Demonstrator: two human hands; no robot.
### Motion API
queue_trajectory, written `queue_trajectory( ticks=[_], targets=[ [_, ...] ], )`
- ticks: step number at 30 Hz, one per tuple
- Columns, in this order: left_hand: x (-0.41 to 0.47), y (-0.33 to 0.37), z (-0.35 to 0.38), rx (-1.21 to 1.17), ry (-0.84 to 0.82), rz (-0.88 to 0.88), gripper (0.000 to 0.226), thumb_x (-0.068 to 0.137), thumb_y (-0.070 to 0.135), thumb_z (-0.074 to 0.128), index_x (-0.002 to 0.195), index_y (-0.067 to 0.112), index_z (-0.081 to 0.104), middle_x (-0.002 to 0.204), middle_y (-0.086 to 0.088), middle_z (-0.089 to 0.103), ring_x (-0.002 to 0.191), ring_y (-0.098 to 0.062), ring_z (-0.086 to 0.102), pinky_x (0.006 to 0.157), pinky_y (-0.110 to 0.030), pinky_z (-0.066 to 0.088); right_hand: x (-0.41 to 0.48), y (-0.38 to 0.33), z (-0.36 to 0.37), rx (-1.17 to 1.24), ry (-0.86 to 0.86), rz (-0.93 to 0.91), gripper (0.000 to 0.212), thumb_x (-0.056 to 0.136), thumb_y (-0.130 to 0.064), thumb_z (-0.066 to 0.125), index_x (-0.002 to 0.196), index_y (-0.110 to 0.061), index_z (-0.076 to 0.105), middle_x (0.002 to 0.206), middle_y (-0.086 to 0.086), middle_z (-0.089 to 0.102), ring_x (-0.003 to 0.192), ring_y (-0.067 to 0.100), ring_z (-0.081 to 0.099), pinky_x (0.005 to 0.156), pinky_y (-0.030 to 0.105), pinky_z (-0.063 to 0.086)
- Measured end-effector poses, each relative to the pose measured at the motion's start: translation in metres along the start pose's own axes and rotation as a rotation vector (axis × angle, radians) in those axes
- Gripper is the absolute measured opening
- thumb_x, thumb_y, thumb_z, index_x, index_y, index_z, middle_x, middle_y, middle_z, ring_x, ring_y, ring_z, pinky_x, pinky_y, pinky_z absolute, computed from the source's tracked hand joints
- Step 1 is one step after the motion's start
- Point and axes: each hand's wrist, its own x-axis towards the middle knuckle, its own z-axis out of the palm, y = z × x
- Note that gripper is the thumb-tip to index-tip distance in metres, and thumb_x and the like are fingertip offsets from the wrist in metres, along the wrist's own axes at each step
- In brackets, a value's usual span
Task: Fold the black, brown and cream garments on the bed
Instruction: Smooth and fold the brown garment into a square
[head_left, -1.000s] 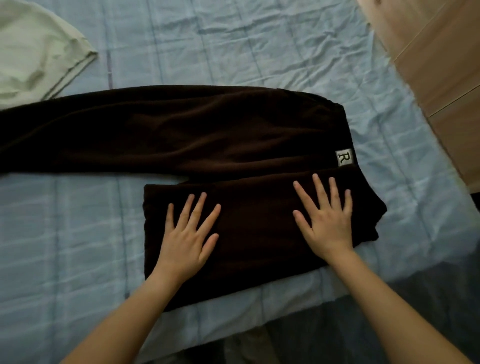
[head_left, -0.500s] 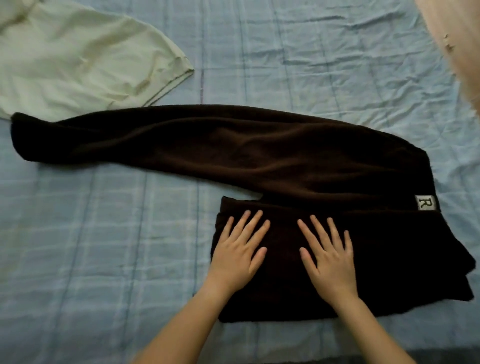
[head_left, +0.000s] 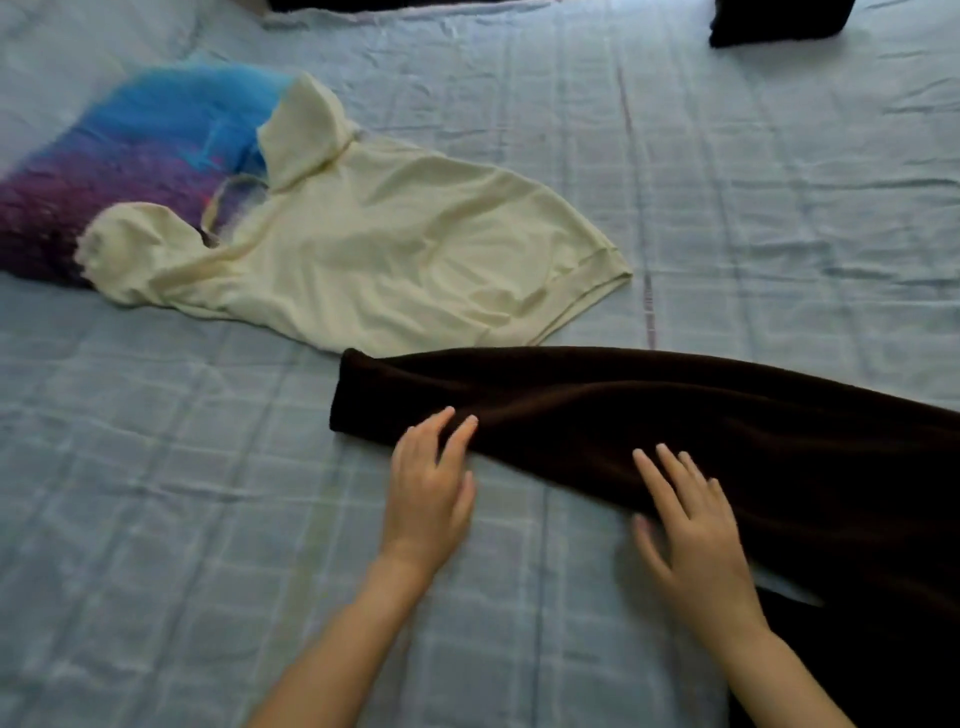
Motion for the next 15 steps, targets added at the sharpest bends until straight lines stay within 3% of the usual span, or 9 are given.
queue_trajectory(
  ticks=[3,6,8,9,10,12,13,15],
  targets=[
    [0.025,-0.069,-0.018,0.080,0.044,-0.195,0.079,0.065,0.015,0.082,0.137,0.006,0.052,0.138,-0.023,0.046,0.126,-0.041,0.046,0.107,-0.055,0.036,0.045,-0.026,0.035,-0.094,-0.047,-0.068,0.076,0.084,-0.024,0.074,0.151,-0.024,0.038,0.156,0.009,0.038,0.145,0.036,0.031,0.114,0.061,0.025],
    [0.044,-0.108,-0.018,-0.120,0.031,-0.482,0.090,0.068,0.027,0.086,0.142,0.002,0.041,0.143,-0.019,0.039,0.134,-0.034,0.035,0.114,-0.041,0.029,0.066,-0.032,0.069,-0.214,-0.237,0.032,0.083,0.089,-0.060,0.050,0.156,-0.044,0.002,0.165,0.001,0.014,0.151,0.037,0.008,0.115,0.064,0.011],
    [0.052,-0.121,-0.013,-0.325,0.024,-0.609,0.072,0.074,0.032,0.083,0.133,0.006,0.050,0.131,-0.011,0.053,0.126,-0.026,0.046,0.104,-0.031,0.037,0.068,-0.029,0.084,-0.321,-0.293,0.048,0.080,0.086,-0.072,0.025,0.154,-0.044,-0.008,0.166,0.003,0.012,0.151,0.039,0.003,0.114,0.066,0.009],
    [0.054,-0.124,-0.012,-0.434,0.020,-0.628,0.054,0.079,0.033,0.079,0.124,0.010,0.058,0.120,-0.006,0.063,0.117,-0.024,0.056,0.095,-0.027,0.043,0.068,-0.030,0.087,-0.370,-0.301,0.049,0.080,0.085,-0.071,0.019,0.156,-0.039,0.001,0.164,0.007,0.020,0.149,0.043,0.011,0.112,0.069,0.013],
    [0.056,-0.126,-0.011,-0.518,0.023,-0.612,0.039,0.085,0.032,0.074,0.116,0.012,0.063,0.110,-0.003,0.069,0.109,-0.022,0.063,0.087,-0.025,0.047,0.068,-0.032,0.086,-0.396,-0.300,0.038,0.079,0.087,-0.069,0.019,0.156,-0.032,0.017,0.159,0.012,0.032,0.145,0.047,0.023,0.108,0.071,0.020],
    [0.056,-0.129,-0.015,-0.540,0.053,-0.540,0.034,0.092,0.030,0.065,0.118,0.010,0.065,0.111,-0.005,0.071,0.108,-0.021,0.065,0.091,-0.030,0.050,0.068,-0.038,0.076,-0.410,-0.279,-0.009,0.064,0.095,-0.054,0.032,0.149,-0.020,0.040,0.146,0.019,0.049,0.132,0.054,0.041,0.099,0.075,0.034],
    [0.056,-0.130,-0.020,-0.507,0.078,-0.508,0.036,0.093,0.031,0.063,0.122,0.009,0.064,0.115,-0.006,0.070,0.110,-0.020,0.064,0.094,-0.033,0.050,0.067,-0.040,0.070,-0.420,-0.261,-0.020,0.057,0.095,-0.039,0.051,0.147,-0.017,0.043,0.142,0.020,0.053,0.128,0.056,0.045,0.095,0.075,0.038],
    [0.059,-0.133,-0.038,-0.494,0.161,-0.421,0.033,0.095,0.028,0.062,0.122,0.011,0.066,0.111,0.003,0.071,0.106,-0.010,0.064,0.091,-0.023,0.049,0.067,-0.042,0.056,-0.399,-0.153,-0.082,0.079,0.077,-0.004,0.078,0.145,-0.016,0.040,0.137,0.021,0.058,0.123,0.057,0.050,0.091,0.073,0.044]
  ],
)
